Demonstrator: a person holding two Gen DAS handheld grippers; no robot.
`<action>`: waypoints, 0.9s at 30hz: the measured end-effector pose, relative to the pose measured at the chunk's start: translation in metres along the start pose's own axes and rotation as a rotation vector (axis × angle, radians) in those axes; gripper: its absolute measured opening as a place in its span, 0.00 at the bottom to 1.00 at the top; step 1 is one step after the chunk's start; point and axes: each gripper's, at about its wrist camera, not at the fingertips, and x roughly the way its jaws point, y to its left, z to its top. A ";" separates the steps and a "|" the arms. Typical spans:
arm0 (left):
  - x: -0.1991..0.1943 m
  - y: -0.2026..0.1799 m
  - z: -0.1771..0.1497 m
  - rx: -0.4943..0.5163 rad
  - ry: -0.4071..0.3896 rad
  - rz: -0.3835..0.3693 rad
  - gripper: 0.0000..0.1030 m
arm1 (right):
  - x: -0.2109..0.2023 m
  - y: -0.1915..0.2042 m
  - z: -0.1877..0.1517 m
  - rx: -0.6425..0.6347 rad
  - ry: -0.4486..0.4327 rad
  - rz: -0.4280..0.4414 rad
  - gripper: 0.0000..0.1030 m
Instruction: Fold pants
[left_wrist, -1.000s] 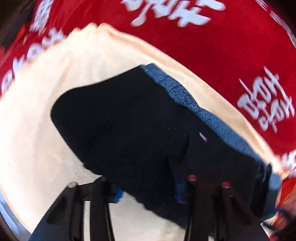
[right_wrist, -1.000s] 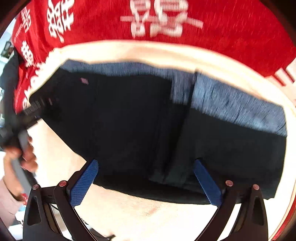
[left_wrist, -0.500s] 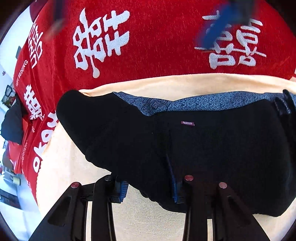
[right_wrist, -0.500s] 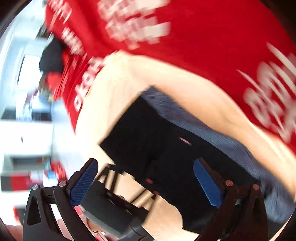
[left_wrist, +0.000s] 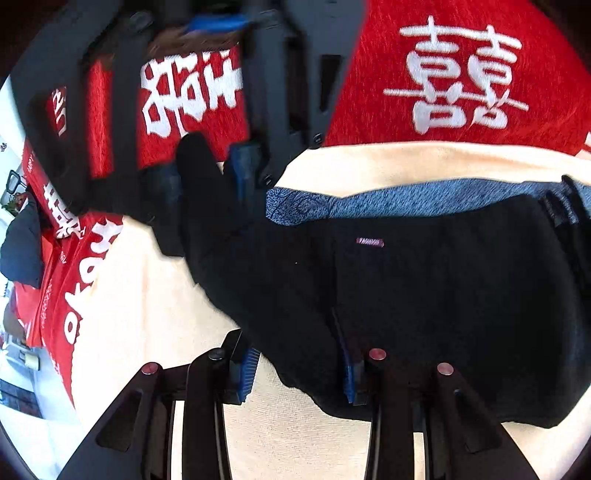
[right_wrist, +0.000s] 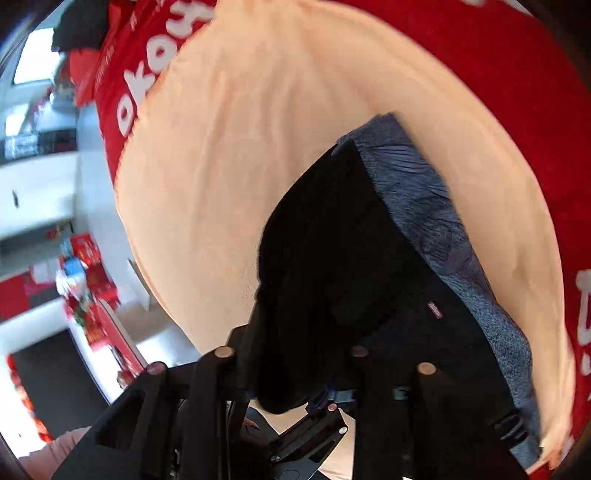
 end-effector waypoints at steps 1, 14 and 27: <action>-0.005 -0.003 0.002 0.012 -0.012 -0.006 0.37 | -0.006 -0.003 -0.006 0.002 -0.025 0.011 0.21; -0.121 -0.080 0.049 0.177 -0.205 -0.214 0.37 | -0.136 -0.106 -0.209 0.209 -0.525 0.311 0.21; -0.142 -0.285 0.028 0.485 -0.113 -0.401 0.37 | -0.092 -0.287 -0.439 0.660 -0.747 0.408 0.23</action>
